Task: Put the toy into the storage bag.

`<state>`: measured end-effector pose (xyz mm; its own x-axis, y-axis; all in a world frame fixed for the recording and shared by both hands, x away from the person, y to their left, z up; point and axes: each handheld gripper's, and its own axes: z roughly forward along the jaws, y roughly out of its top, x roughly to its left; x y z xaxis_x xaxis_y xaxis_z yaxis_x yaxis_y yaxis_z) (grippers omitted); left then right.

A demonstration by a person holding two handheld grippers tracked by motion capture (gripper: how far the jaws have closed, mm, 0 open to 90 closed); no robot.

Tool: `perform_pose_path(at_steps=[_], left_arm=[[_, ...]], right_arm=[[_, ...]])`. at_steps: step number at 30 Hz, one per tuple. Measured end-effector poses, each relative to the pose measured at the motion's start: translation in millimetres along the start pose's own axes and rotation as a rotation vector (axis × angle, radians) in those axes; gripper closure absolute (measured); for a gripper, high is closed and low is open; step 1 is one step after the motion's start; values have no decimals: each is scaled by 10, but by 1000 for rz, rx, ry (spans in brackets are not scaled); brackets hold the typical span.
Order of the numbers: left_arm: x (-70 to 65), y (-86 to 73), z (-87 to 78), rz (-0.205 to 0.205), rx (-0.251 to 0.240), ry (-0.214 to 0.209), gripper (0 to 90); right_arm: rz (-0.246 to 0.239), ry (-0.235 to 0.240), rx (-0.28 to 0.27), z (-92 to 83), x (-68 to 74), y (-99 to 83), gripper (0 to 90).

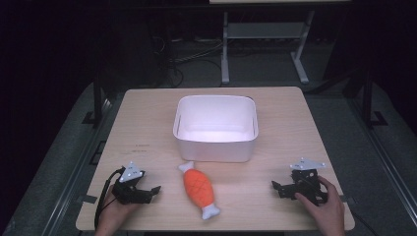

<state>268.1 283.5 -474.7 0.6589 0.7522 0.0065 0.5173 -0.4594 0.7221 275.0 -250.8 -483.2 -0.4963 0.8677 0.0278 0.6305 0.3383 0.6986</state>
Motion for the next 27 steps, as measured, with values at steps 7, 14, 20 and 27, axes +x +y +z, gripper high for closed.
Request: perform_pose_path(at_steps=[7,14,20,27], left_arm=[[9,-5,-6,-3,-9,0,171],[19,22,-42,15,-2,-12,374],[-28,115,-54,54,14,-55,628],[-49,237,-58,49,32,-94,896]], right_arm=[[2,0,1,-1,1,1,0],[2,0,0,0,1,0,0],[3,0,1,-1,2,1,0],[1,-2,0,9,-1,10,0]])
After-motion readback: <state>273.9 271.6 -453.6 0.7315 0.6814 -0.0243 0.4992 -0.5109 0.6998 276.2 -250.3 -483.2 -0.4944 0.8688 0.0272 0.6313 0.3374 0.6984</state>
